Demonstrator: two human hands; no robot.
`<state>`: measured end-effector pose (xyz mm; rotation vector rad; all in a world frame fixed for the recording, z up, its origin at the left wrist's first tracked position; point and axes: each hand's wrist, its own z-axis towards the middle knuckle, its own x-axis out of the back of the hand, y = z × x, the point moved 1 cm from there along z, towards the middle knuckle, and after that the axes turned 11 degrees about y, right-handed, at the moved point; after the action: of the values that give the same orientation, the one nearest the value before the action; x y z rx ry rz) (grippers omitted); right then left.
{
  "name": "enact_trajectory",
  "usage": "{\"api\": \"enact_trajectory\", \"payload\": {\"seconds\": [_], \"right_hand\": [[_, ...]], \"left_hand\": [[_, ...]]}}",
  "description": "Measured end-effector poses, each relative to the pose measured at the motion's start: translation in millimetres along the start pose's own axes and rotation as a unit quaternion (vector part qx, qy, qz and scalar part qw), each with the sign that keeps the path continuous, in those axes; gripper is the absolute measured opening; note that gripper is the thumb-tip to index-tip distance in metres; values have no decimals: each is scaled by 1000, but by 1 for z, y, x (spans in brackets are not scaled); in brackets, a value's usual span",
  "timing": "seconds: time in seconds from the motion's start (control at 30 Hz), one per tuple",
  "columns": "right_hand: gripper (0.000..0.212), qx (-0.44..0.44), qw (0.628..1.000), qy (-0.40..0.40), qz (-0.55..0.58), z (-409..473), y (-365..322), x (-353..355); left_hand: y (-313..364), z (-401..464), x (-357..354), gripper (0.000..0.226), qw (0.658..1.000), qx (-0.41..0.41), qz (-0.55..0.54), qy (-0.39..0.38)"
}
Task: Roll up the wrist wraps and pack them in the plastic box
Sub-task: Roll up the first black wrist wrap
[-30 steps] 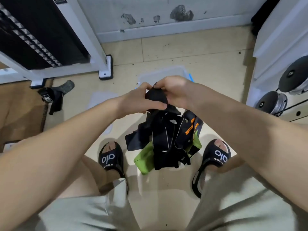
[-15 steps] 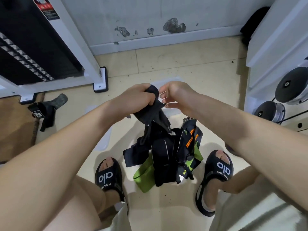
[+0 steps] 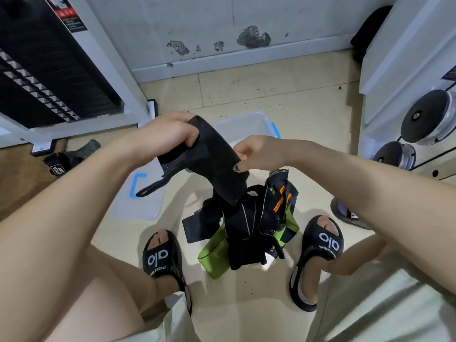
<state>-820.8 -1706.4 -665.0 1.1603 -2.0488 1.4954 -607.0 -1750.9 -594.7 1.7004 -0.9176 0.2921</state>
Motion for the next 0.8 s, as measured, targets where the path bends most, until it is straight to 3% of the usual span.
{"api": "enact_trajectory", "payload": {"seconds": [0.1, 0.2, 0.27, 0.33, 0.4, 0.47, 0.53, 0.63, 0.7, 0.8], "right_hand": [[38, 15, 998, 36, 42, -6, -6, 8], [31, 21, 990, 92, 100, -9, -10, 15], [29, 33, 983, 113, 137, -10, -16, 12], [26, 48, 975, 146, 163, -10, -25, 9], [19, 59, 960, 158, 222, -12, -35, 10], [16, 66, 949, 161, 264, -12, -39, 13], [16, 64, 945, 158, 277, -13, -38, 16], [16, 70, 936, 160, 306, -14, -39, 18], [19, 71, 926, 159, 335, -14, -43, 19], [21, 52, 928, 136, 342, -11, -47, 20]], "left_hand": [[-14, 1, 8, 5, 996, -1, 92, 20], [-30, 0, 13, 40, 979, 1, 201, -29], [-31, -6, 9, 66, 983, 1, 171, -65], [-24, -8, 2, 77, 988, -44, 134, -68], [-17, -6, -5, 68, 990, -97, 90, -53], [-11, -4, -8, 41, 986, -143, 67, -48], [-6, -5, -9, 27, 985, -158, 46, -46], [-6, -4, -11, 36, 987, -145, -31, -58], [-3, -5, -12, 54, 985, -154, -50, -65], [2, -3, -13, 38, 981, -192, -6, -34]]}}
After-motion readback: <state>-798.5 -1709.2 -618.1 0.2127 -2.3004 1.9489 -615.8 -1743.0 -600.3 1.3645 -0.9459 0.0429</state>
